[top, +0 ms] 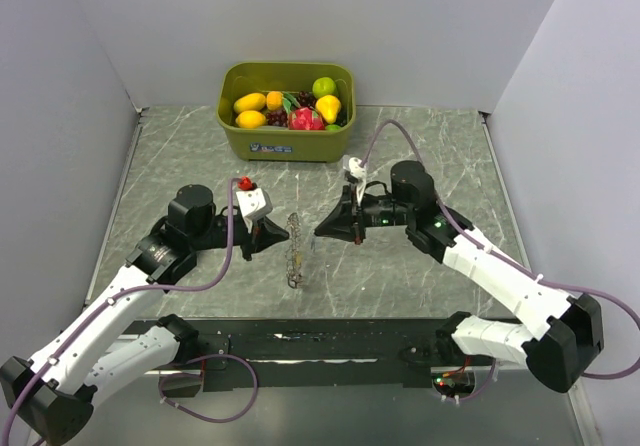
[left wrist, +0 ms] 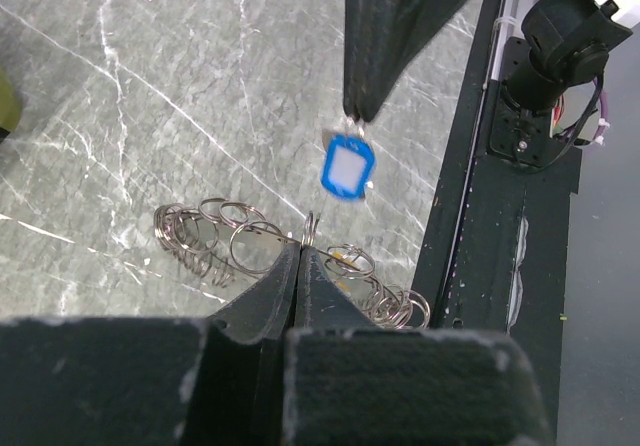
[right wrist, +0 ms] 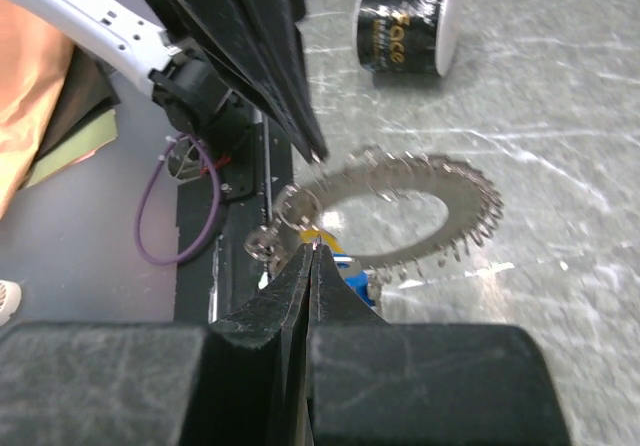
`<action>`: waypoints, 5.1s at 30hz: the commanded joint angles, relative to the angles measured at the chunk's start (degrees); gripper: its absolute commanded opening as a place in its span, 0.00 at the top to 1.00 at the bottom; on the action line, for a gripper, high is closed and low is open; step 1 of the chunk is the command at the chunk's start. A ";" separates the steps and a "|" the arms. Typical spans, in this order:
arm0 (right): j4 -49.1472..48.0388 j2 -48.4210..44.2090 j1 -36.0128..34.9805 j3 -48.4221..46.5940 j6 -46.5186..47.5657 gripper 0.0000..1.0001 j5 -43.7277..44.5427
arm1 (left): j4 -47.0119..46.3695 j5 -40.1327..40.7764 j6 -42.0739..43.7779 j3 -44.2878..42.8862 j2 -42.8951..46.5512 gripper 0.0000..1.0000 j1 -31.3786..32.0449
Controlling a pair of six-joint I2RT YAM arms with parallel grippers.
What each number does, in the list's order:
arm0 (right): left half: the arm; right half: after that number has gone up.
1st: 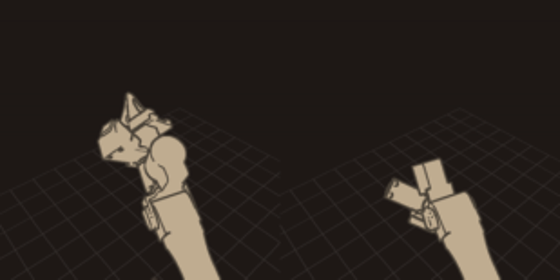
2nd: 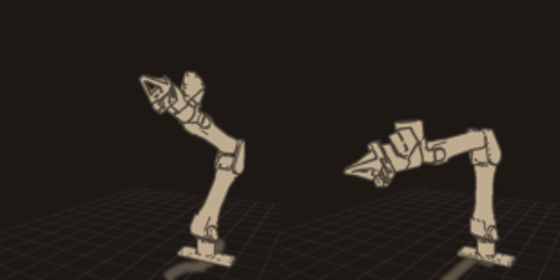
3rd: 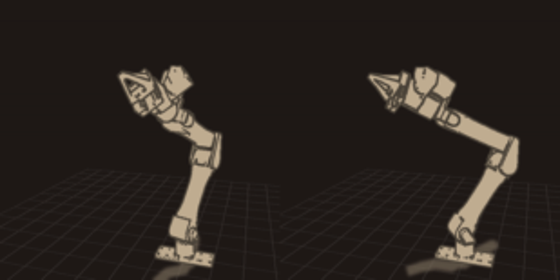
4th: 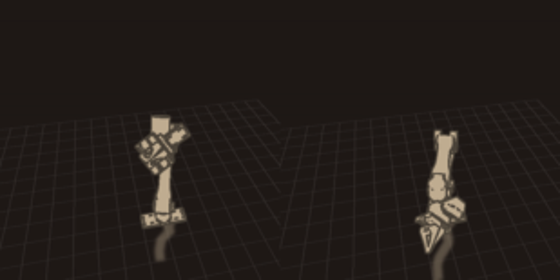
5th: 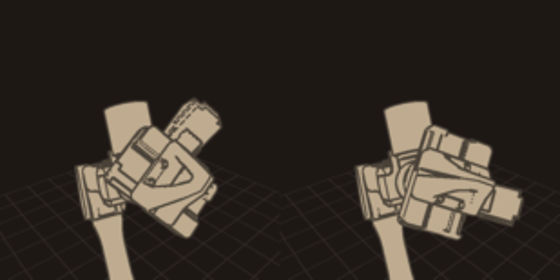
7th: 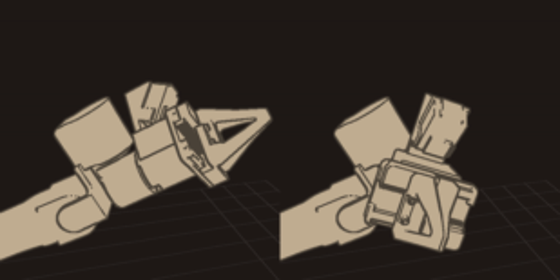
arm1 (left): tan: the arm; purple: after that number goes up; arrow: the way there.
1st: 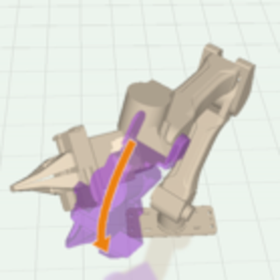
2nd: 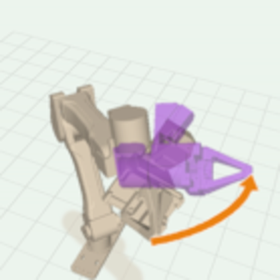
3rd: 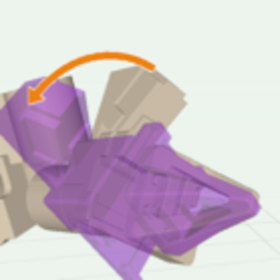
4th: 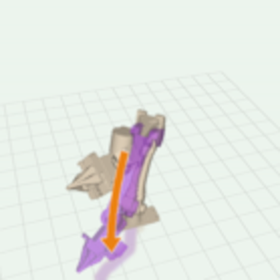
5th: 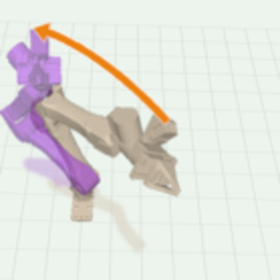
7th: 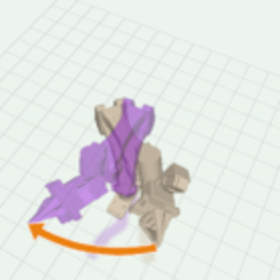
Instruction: Put the keys on the keyring
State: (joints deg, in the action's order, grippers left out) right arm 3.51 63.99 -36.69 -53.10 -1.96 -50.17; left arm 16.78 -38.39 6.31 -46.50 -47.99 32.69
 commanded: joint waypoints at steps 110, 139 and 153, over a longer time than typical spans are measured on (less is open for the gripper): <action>11.17 48.69 -14.90 -22.48 -11.40 0.45 42.08 | -3.86 15.28 -11.93 0.97 5.71 0.99 -23.28; 11.96 25.16 -8.76 -11.33 -7.54 1.00 38.05 | -5.35 2.72 -10.96 1.15 3.69 0.99 -23.28; 2.47 6.15 -3.39 -3.15 -3.94 1.00 26.98 | -6.84 10.26 -14.65 -0.08 1.14 0.99 -10.11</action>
State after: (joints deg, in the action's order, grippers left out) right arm 10.55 72.60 -40.56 -55.81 -8.67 -18.79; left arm 15.22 -30.44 -5.72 -44.31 -46.48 19.97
